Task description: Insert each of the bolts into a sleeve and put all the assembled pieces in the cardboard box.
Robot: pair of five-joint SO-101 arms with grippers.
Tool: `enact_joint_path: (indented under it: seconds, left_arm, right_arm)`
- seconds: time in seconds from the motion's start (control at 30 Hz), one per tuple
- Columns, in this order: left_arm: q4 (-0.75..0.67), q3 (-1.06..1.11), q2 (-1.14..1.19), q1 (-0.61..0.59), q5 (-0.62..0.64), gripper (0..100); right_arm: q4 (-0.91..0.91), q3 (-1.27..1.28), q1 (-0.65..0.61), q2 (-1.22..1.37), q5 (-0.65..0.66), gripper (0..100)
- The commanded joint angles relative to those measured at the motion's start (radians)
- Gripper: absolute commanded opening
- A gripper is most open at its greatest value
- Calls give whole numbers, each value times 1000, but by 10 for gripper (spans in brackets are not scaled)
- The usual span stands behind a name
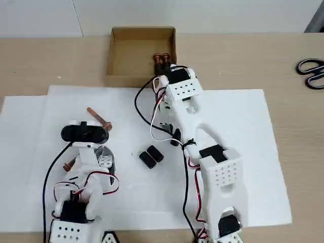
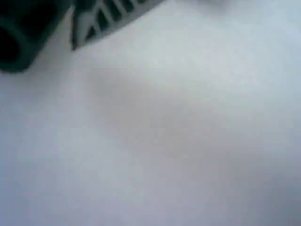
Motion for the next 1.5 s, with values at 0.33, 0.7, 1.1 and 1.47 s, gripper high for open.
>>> enact_joint_path:
  seconds: [0.33, 0.7, 1.1, 1.47]
  left_arm:
    - [-25, -2, -11, -2, 0, 6]
    - [-25, -2, -11, -3, 0, 6]
    - [-25, -2, -11, -3, 0, 6]
    - [-25, -2, -11, -2, 0, 6]
  right_arm:
    - [24, -5, -73, -61, 5, 147]
    - [24, -3, -65, 12, 5, 132]
    - [19, -12, -58, 35, 11, 2]
    - [22, -64, 28, -182, 120, 2]
